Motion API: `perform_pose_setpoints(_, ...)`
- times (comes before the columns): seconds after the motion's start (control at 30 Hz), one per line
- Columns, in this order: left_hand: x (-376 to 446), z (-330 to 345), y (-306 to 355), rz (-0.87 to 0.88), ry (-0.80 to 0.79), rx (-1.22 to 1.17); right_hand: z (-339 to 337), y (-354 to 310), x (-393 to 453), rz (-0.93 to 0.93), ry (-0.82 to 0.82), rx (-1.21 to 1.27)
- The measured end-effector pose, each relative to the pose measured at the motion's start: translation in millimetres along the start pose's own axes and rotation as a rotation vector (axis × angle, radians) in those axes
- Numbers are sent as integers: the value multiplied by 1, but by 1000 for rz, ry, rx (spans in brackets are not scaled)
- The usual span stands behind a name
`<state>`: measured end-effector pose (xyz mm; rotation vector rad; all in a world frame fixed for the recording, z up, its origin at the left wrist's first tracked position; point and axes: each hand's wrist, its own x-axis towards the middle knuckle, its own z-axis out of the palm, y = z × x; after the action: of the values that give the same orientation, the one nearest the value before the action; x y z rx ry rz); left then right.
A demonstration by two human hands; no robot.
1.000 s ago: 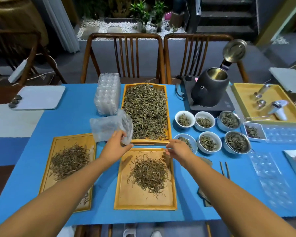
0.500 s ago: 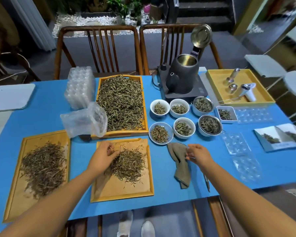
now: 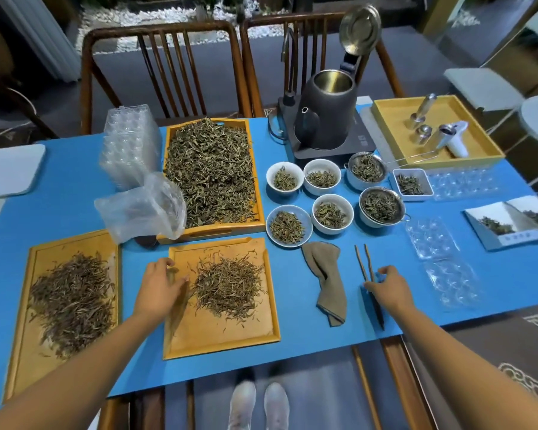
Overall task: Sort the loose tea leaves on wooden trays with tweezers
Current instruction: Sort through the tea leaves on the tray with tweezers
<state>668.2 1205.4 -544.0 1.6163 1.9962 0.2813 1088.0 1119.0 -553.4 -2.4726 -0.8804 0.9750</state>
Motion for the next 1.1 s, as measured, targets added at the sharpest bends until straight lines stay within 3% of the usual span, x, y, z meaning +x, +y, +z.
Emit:
perform_pose_setpoints(0.4,4,12,-13,-162,20,-151,16,9,-1,-56,42,-180)
perform_pose_setpoints(0.77,-6,8,-36,-234,-67,-105,19,-21,-33,-250,146,79)
perform_pose_setpoints(1.1,-13,1,-46,-278,-204,-322,61,-81,-102,-455,-92,2)
